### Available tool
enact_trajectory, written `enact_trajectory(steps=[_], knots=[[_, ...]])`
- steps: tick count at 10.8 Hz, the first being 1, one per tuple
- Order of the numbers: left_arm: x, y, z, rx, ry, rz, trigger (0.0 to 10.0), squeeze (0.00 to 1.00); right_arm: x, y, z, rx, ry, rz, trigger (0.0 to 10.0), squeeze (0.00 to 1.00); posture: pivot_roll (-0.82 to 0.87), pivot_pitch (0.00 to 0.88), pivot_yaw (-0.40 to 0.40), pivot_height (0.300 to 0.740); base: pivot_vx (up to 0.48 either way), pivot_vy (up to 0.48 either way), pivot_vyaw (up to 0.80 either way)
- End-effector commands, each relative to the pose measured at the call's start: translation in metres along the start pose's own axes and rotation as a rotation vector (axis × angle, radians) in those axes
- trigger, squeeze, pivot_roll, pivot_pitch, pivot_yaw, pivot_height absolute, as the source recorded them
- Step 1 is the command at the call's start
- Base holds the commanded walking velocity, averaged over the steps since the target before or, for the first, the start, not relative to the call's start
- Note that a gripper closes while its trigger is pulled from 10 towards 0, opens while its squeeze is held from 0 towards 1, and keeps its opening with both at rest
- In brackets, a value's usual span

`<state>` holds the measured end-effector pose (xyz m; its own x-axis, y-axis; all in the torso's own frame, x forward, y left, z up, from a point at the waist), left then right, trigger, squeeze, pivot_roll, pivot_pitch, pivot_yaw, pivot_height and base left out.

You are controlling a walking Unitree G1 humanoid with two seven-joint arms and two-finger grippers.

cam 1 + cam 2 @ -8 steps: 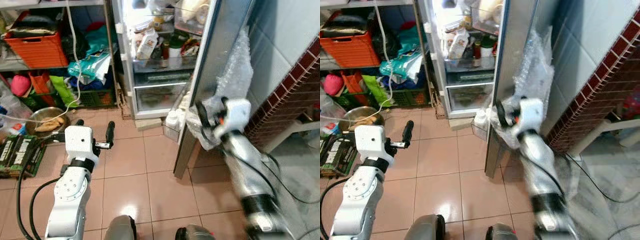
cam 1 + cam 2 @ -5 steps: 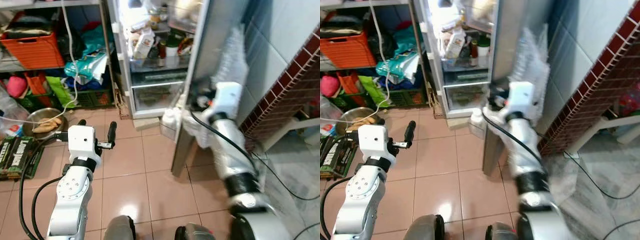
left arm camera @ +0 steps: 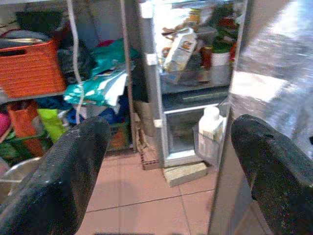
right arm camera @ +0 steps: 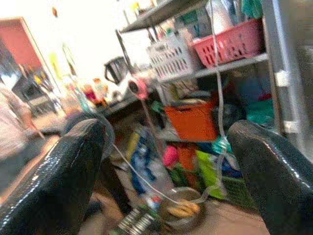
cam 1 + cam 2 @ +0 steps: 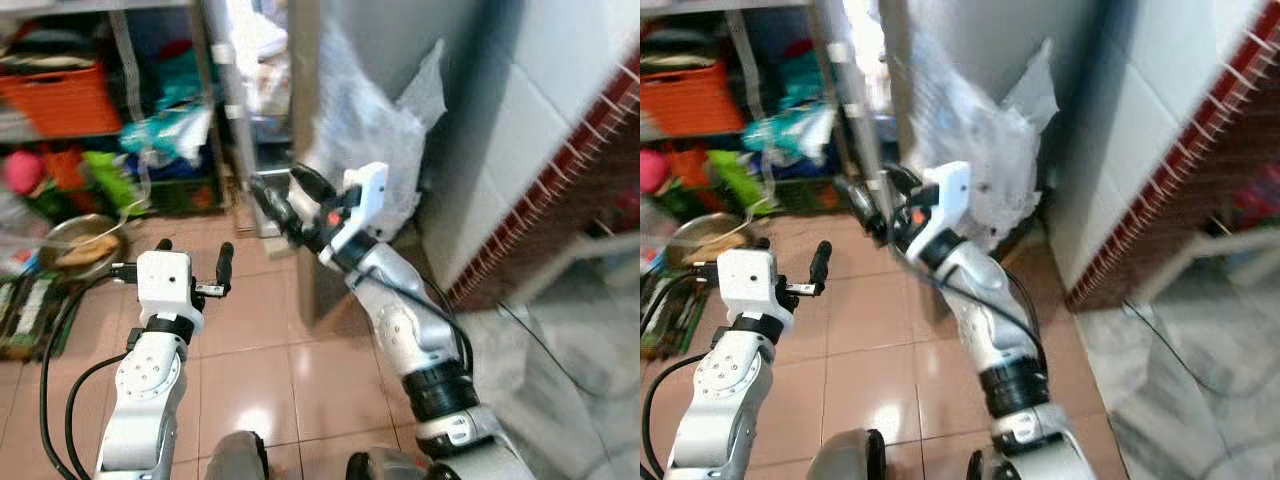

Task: Restocking fridge

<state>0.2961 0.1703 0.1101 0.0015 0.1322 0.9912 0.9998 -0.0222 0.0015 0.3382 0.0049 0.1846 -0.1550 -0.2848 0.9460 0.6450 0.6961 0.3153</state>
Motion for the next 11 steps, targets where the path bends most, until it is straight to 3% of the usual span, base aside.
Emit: enact_trajectory(steps=[1,2,3,5,6,7,8,9,11], knots=[[0.0,0.0,0.002,0.009,0.013,-0.003,10.0,0.0,-0.005,-0.008,-0.009,-0.029,-0.03,0.024,10.0,0.0,0.12,0.084,-0.025,0.74,0.0,0.0,0.0],[0.0,0.0,0.001,0.003,0.015,-0.001,10.0,0.0,-0.01,-0.023,-0.025,-0.057,-0.173,0.085,10.0,0.0,0.11,0.089,-0.02,0.74,0.0,0.0,0.0],[0.0,0.003,0.0,-0.006,0.02,0.0,10.0,0.0,-0.015,-0.038,-0.046,-0.116,-0.222,0.153,10.0,0.0,0.11,0.09,-0.012,0.74,0.0,0.0,0.0],[0.006,0.009,-0.006,-0.041,0.038,-0.017,10.0,0.0,-0.019,-0.051,-0.056,-0.055,-0.331,0.221,10.0,0.0,0.12,0.099,0.009,0.74,0.0,0.0,0.0],[0.006,0.011,-0.008,-0.05,0.051,-0.015,10.0,0.0,-0.023,-0.056,-0.065,-0.056,-0.33,0.262,10.0,0.0,0.13,0.094,0.004,0.74,0.0,0.0,0.0],[0.005,0.012,-0.009,-0.055,0.057,-0.016,10.0,0.0,-0.025,-0.065,-0.078,-0.065,-0.429,0.316,10.0,0.0,0.12,0.087,-0.001,0.74,0.0,0.0,0.0],[0.006,0.014,-0.009,-0.063,0.064,-0.02,10.0,0.0,-0.026,-0.073,-0.091,-0.097,-0.472,0.351,10.0,0.0,0.12,0.083,-0.002,0.74,0.0,0.0,0.0],[0.009,0.017,-0.006,-0.045,0.058,-0.034,10.0,0.0,-0.027,-0.085,-0.109,-0.197,-0.566,0.403,10.0,0.0,0.11,0.076,-0.003,0.74,0.0,0.0,0.0],[0.008,0.016,-0.004,-0.014,0.023,-0.034,10.0,0.0,-0.028,-0.1,-0.129,-0.392,-0.627,0.442,10.0,0.0,0.09,0.079,-0.01,0.74,0.0,0.0,0.0]])
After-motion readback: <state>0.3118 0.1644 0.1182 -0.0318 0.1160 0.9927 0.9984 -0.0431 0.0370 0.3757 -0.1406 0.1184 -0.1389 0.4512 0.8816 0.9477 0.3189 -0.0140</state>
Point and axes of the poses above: a point about 5 cm out from each wrist's last joint towards the gripper, its own y axis pointing out of the wrist towards the gripper, its own x axis along the axis of the wrist's last joint, z = x × y, the point moved 5 cm from there along y, pointing out of the wrist towards the gripper, and after that the axes turned 12 degrees about -y, right-handed, at the moved point
